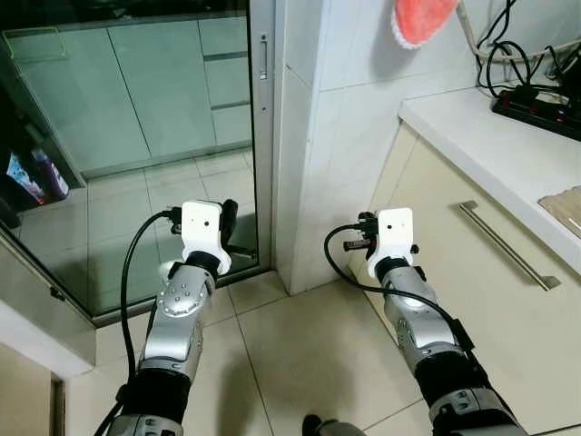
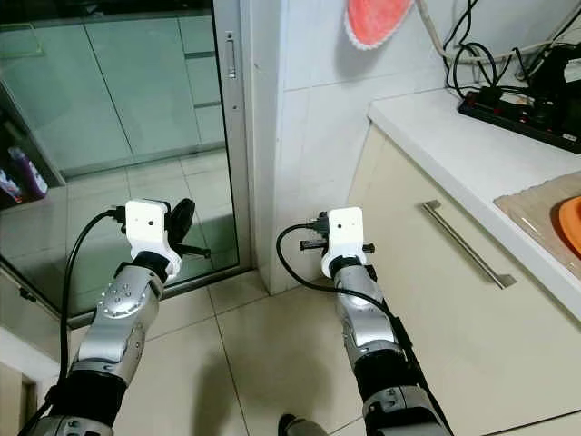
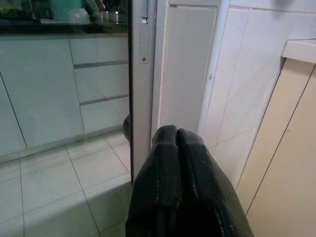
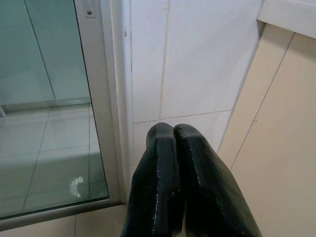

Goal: Kitchen organization

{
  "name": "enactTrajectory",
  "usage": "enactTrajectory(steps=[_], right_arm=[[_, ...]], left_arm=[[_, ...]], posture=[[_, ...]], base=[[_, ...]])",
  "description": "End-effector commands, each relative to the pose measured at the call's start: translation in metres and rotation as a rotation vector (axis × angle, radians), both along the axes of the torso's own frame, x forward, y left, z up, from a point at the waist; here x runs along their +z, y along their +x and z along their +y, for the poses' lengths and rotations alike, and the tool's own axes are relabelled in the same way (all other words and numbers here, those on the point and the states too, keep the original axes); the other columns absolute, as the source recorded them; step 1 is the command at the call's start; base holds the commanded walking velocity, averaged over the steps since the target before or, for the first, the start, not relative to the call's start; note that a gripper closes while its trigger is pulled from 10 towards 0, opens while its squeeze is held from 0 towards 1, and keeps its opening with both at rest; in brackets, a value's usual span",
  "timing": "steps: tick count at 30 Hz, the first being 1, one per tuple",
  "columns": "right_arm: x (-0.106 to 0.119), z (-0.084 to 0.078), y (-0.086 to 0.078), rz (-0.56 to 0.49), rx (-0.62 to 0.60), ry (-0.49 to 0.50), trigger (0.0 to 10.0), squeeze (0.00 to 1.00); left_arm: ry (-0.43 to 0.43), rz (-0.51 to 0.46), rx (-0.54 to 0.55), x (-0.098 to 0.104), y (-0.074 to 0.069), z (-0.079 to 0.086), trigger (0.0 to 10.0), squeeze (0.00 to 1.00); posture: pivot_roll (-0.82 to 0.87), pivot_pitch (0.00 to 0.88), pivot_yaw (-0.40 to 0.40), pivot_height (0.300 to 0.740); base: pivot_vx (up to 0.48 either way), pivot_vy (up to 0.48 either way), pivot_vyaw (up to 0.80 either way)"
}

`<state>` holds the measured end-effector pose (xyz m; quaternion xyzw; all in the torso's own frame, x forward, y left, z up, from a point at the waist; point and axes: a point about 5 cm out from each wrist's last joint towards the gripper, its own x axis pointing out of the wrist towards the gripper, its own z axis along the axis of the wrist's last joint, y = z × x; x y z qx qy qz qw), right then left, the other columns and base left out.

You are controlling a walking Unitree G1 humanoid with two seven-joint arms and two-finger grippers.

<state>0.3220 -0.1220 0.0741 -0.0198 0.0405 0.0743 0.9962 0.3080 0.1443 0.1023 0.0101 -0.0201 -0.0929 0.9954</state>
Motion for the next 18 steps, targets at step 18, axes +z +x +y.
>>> enactTrajectory(steps=[18], right_arm=[[0.0034,0.0028,0.0018,-0.019,0.021,-0.044,10.0,0.00]], left_arm=[[-0.006,0.047,0.031,-0.0109,-0.0090,0.0028,10.0,0.00]], posture=[[0.02,0.000,-0.011,0.736]], base=[[0.000,0.000,-0.60]])
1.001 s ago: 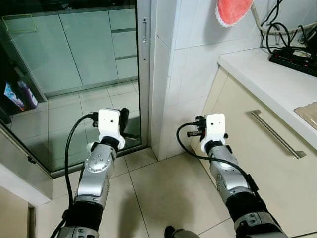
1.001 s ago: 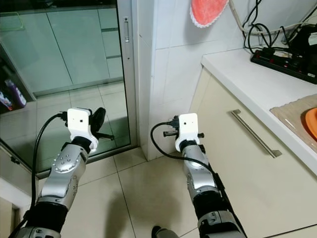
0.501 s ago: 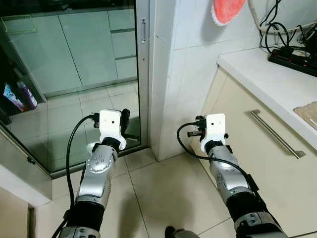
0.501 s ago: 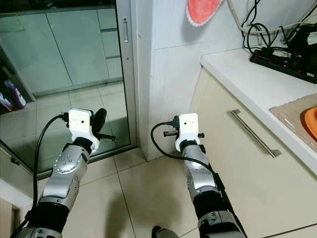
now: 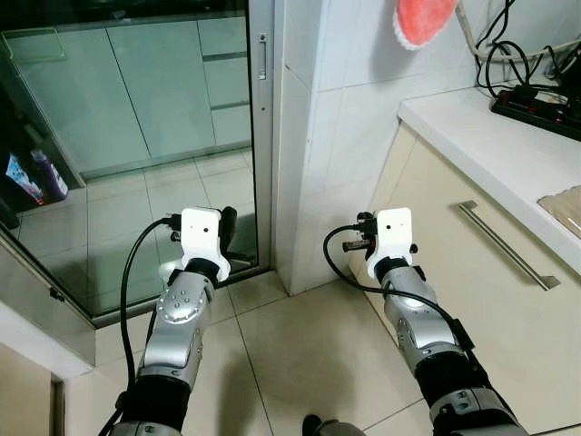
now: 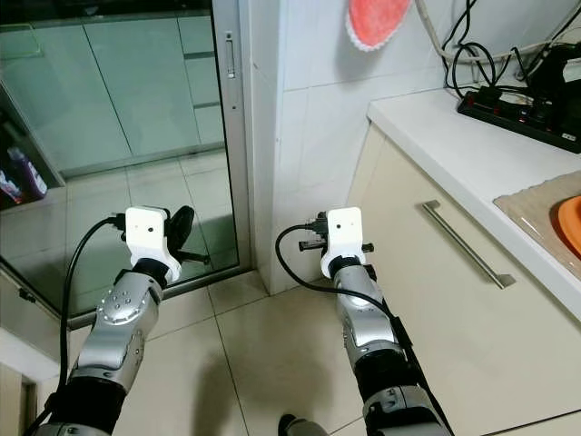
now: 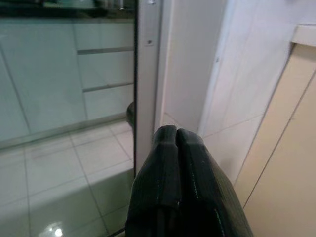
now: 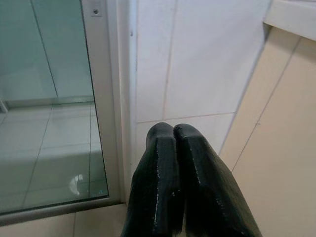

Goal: Kitchen organization

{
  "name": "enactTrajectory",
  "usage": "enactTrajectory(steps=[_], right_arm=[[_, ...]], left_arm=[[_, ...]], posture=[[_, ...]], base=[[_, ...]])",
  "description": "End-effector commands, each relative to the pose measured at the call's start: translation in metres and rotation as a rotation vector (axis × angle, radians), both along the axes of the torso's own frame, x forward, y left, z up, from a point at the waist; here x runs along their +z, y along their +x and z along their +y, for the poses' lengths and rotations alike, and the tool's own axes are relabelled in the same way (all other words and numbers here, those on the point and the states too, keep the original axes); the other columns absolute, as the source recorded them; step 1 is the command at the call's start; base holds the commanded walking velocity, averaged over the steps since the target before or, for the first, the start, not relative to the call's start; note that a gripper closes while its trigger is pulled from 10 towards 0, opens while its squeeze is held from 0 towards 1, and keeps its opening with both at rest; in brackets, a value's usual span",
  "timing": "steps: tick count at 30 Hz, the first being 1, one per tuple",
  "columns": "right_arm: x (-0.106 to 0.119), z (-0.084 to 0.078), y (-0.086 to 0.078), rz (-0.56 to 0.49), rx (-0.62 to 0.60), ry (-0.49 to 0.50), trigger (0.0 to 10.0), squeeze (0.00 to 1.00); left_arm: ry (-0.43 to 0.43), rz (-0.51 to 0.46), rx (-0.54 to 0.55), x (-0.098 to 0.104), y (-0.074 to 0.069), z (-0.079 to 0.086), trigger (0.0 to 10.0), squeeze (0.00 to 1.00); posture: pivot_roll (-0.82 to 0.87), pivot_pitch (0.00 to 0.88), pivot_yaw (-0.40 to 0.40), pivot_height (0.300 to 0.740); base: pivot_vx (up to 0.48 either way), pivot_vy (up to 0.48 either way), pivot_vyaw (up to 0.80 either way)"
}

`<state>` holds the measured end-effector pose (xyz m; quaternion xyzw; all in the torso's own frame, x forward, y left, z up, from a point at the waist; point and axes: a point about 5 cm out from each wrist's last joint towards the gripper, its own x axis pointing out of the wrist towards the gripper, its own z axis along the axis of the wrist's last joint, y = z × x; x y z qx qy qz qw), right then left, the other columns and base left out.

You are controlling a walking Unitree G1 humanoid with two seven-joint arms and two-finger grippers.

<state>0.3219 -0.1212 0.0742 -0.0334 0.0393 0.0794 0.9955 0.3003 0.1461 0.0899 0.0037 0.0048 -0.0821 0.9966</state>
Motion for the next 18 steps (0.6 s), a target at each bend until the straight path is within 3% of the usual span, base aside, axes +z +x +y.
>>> enactTrajectory(steps=[1,8,18], right_arm=[[0.0033,0.0024,0.0022,-0.017,0.013,-0.043,10.0,0.00],[0.0028,0.0037,0.0021,-0.010,0.017,-0.046,10.0,0.00],[0.0004,0.0063,-0.0002,0.014,0.033,-0.023,10.0,0.00]], left_arm=[[0.004,0.001,0.016,0.0006,-0.0022,0.0022,10.0,0.00],[0.010,0.009,0.033,-0.0013,-0.0044,0.0041,10.0,0.00],[-0.003,-0.002,-0.010,0.0024,-0.0036,-0.0008,10.0,0.00]], posture=[[0.02,0.000,-0.014,0.736],[0.03,0.000,-0.018,0.736],[0.02,0.000,-0.014,0.736]], base=[[0.000,0.000,0.00],[0.000,0.000,0.00],[0.000,-0.048,-0.57]])
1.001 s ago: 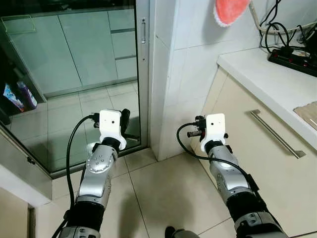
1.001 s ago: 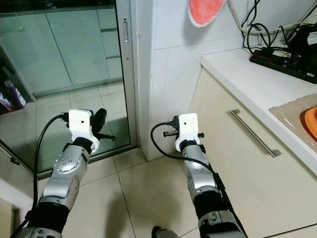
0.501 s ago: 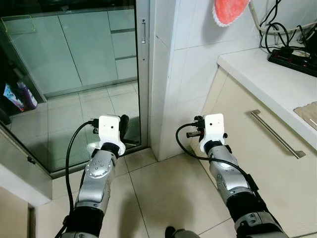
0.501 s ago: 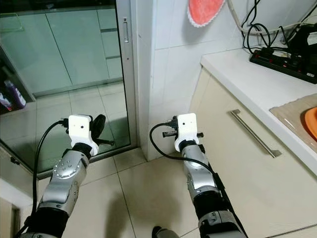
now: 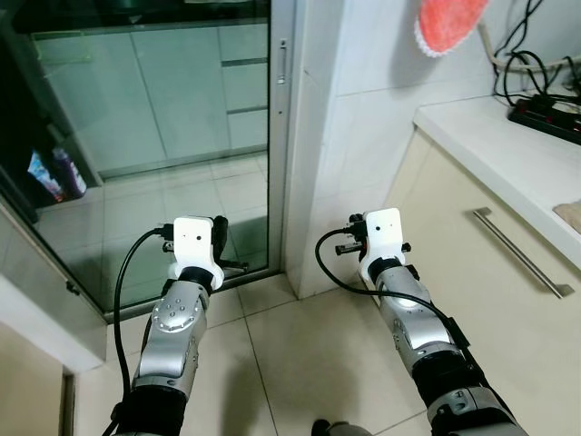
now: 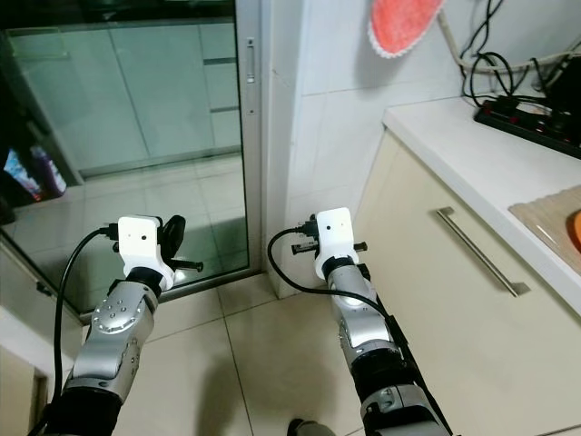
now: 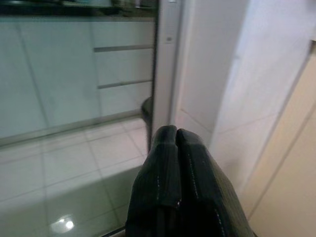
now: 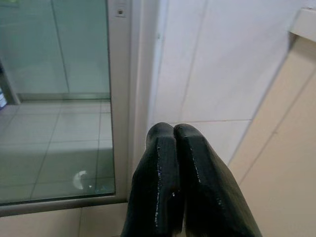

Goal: Kitchen organization

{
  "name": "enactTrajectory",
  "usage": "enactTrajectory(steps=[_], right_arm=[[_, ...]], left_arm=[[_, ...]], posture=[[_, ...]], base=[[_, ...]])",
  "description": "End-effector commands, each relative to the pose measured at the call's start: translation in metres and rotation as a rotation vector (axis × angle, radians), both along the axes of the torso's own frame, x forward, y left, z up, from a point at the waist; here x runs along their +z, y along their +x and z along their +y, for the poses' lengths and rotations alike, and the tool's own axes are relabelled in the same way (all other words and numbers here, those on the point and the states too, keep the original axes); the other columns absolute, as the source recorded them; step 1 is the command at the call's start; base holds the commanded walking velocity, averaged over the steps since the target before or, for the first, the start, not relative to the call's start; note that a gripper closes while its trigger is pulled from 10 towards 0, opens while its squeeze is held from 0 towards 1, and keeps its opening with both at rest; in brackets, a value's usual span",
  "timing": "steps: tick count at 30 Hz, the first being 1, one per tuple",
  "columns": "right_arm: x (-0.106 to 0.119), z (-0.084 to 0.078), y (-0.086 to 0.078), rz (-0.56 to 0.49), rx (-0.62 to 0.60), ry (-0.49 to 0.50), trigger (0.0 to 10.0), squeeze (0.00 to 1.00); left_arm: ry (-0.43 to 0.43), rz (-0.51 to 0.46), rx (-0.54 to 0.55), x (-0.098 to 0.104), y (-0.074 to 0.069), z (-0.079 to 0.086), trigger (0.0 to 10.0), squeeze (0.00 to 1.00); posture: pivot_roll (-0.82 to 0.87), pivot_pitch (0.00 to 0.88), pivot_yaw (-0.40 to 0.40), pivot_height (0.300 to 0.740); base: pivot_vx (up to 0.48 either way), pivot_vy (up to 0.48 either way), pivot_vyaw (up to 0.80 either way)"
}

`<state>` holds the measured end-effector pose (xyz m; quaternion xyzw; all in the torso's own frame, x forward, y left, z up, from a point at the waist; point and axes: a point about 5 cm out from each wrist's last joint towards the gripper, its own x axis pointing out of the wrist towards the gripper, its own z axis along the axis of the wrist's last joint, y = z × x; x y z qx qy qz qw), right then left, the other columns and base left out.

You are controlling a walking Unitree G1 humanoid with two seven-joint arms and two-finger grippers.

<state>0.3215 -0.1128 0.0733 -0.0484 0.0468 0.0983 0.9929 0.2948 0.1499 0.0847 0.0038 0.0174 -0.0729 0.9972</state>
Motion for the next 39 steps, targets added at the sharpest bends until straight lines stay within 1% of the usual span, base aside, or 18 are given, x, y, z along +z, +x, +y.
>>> enactTrajectory(steps=[1,5,10,13,16,39], right_arm=[[0.0013,-0.0018,-0.0001,-0.001,-0.005,0.006,10.0,0.00],[0.0027,-0.0033,0.0001,-0.017,-0.002,-0.009,10.0,0.00],[0.0045,-0.0037,-0.0007,-0.039,0.008,-0.008,10.0,0.00],[0.0046,-0.0035,-0.0005,-0.038,0.009,-0.008,10.0,0.00],[0.0032,-0.0030,-0.0006,-0.022,0.009,0.009,10.0,0.00],[-0.0002,-0.0046,-0.0028,0.000,0.009,0.010,10.0,0.00]], left_arm=[[-0.009,-0.030,-0.036,0.0083,0.0018,-0.0053,10.0,0.00],[-0.004,-0.041,-0.059,0.0099,0.0021,-0.0070,10.0,0.00],[-0.014,-0.051,-0.085,0.0116,0.0018,-0.0093,10.0,0.00],[-0.014,-0.052,-0.089,0.0116,0.0019,-0.0098,10.0,0.00],[-0.030,-0.049,-0.086,0.0113,0.0021,-0.0101,10.0,0.00],[-0.020,-0.044,-0.080,0.0104,0.0023,-0.0090,10.0,0.00]], posture=[[0.02,0.000,-0.014,0.736],[0.02,0.000,-0.014,0.732],[0.02,0.000,-0.015,0.732],[0.02,0.000,-0.015,0.732],[0.01,0.000,-0.015,0.732],[0.01,0.000,-0.016,0.732]], base=[[0.000,-0.480,-0.59],[0.000,-0.480,-0.26],[0.000,0.000,0.00],[0.000,-0.480,0.00],[0.000,-0.472,-0.52],[0.000,0.000,-0.56]])
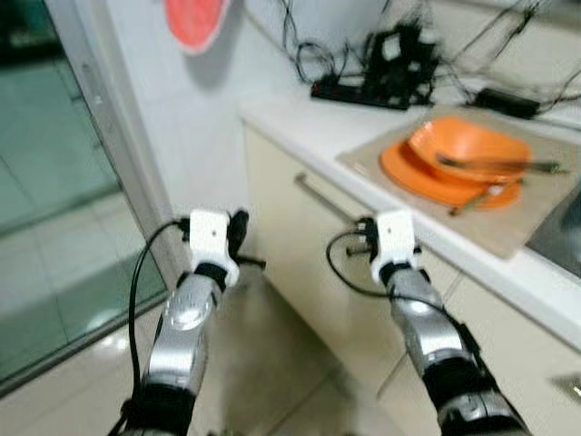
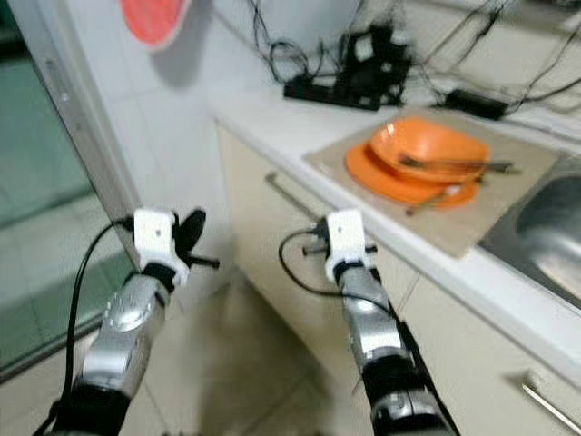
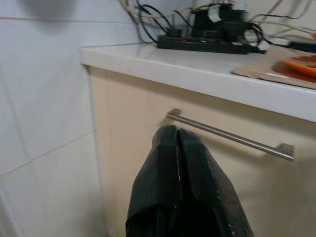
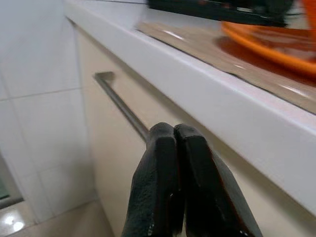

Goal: Kitchen organization

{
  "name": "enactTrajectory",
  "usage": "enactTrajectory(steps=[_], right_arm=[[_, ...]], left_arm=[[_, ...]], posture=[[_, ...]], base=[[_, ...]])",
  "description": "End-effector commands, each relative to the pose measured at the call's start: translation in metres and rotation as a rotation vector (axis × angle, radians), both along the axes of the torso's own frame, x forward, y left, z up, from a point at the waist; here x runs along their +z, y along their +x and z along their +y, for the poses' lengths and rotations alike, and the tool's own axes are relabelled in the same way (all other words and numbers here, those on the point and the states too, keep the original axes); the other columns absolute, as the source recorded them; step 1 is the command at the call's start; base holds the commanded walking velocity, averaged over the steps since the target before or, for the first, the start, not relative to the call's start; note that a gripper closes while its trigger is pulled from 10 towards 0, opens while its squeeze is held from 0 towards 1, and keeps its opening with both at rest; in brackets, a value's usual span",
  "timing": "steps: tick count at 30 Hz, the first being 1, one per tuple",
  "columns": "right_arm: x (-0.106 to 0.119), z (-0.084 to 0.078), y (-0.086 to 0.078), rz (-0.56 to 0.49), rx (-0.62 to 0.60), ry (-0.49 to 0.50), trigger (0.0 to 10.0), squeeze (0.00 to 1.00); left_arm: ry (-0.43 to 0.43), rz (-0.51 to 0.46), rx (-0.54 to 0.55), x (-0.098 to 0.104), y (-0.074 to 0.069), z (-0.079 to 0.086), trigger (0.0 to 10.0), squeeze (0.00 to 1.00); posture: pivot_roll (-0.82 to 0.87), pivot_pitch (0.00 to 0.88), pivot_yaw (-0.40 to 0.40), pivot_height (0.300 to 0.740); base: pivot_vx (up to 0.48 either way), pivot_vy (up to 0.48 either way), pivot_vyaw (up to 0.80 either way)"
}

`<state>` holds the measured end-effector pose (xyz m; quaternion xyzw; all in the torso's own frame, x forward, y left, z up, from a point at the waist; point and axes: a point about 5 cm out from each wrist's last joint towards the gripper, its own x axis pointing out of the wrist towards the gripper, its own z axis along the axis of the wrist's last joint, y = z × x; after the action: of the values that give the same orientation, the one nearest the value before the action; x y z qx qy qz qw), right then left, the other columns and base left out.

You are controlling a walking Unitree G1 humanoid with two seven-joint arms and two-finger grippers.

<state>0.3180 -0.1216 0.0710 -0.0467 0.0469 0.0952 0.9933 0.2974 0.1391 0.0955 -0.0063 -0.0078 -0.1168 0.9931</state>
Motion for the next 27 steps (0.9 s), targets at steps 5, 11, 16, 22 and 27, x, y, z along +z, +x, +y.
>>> enactTrajectory(steps=[5,11,16,22,27], right_arm=[[0.002,0.004,0.000,0.002,0.016,0.008,10.0,0.00],[0.002,0.005,-0.001,-0.002,0.030,0.012,10.0,0.00],[0.014,0.009,-0.003,-0.122,0.067,-0.080,10.0,0.00],[0.047,0.011,-0.007,-0.336,0.077,-0.143,10.0,0.00],[0.065,0.005,-0.006,-0.393,0.029,-0.164,10.0,0.00]], left_arm=[[0.009,0.009,0.006,-0.001,0.000,0.002,10.0,0.00],[0.050,0.011,0.028,-0.002,0.001,0.005,10.0,0.00],[0.070,0.013,0.023,-0.002,0.001,0.004,10.0,0.00],[0.061,-0.062,0.063,0.013,0.000,0.012,10.0,0.00],[0.086,-0.102,0.039,0.028,0.002,0.008,10.0,0.00]], posture=[[0.01,0.000,-0.016,0.732],[0.01,0.000,-0.017,0.732],[0.01,0.000,-0.018,0.727],[0.00,0.000,-0.020,0.723],[0.00,0.000,-0.023,0.723]], base=[[0.000,0.000,-0.56],[0.000,0.000,-0.54],[0.000,0.000,-0.49],[0.000,0.000,-0.08],[0.000,0.000,0.00]])
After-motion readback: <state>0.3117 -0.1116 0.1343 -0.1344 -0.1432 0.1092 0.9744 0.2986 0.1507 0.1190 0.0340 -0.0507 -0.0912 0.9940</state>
